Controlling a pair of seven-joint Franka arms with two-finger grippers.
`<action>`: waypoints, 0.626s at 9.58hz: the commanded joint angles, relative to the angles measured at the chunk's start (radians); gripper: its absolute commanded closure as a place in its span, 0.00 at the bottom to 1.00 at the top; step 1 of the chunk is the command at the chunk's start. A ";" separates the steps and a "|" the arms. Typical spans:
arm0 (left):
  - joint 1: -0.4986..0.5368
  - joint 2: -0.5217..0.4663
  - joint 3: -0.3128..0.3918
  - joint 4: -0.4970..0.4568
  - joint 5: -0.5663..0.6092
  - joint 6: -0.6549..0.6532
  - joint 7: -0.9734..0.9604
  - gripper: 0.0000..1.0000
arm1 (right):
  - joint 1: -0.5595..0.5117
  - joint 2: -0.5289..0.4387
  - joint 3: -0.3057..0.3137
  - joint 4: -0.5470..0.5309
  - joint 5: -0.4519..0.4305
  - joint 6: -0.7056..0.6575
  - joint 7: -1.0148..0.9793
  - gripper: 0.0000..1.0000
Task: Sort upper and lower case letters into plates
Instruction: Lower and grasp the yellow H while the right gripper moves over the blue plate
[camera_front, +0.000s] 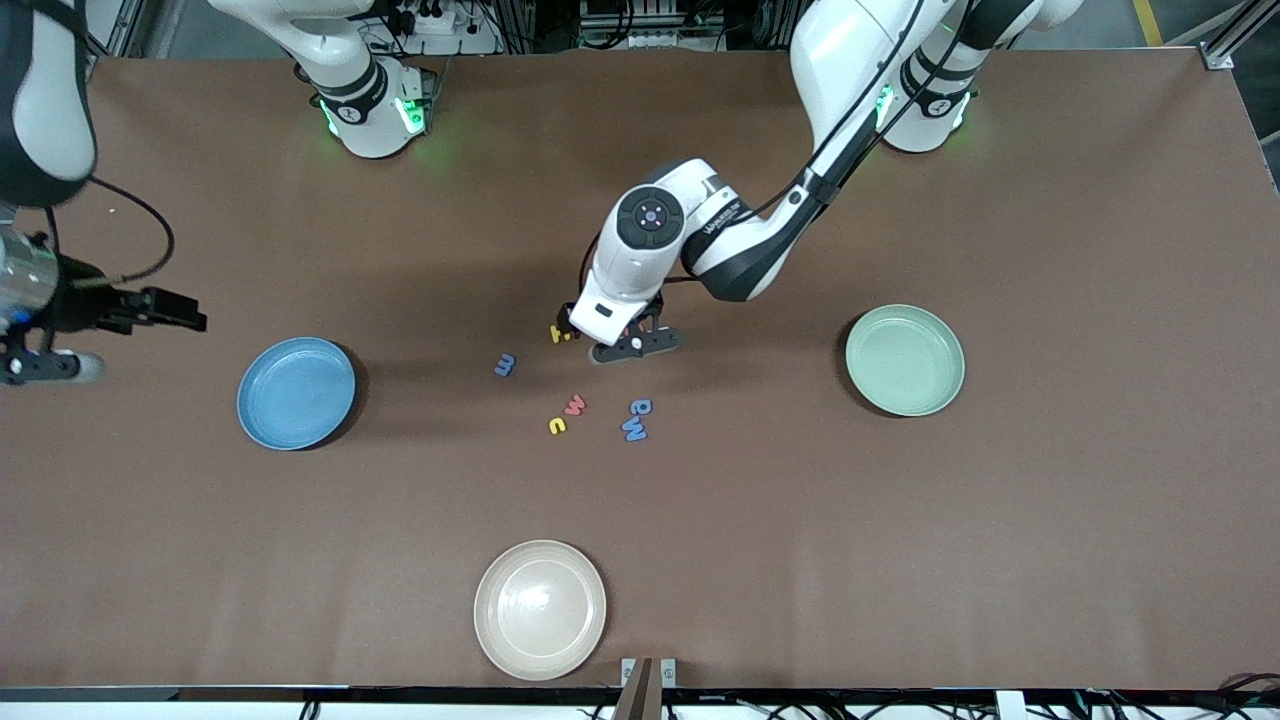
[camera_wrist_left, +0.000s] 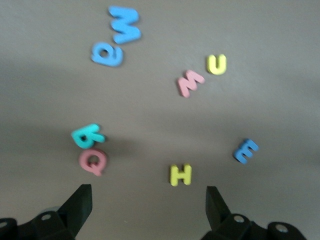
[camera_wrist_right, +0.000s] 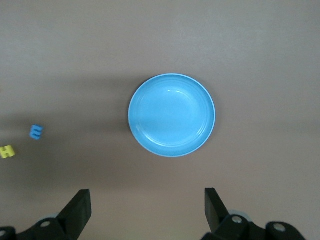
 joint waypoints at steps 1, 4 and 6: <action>-0.103 0.078 0.066 0.048 0.021 0.113 -0.078 0.00 | -0.014 0.097 0.002 0.023 0.035 0.031 -0.033 0.00; -0.263 0.176 0.230 0.137 0.018 0.132 -0.235 0.00 | -0.008 0.177 0.002 0.025 0.084 0.087 -0.033 0.00; -0.289 0.196 0.244 0.140 0.020 0.131 -0.289 0.00 | -0.004 0.234 0.002 0.013 0.083 0.158 -0.033 0.00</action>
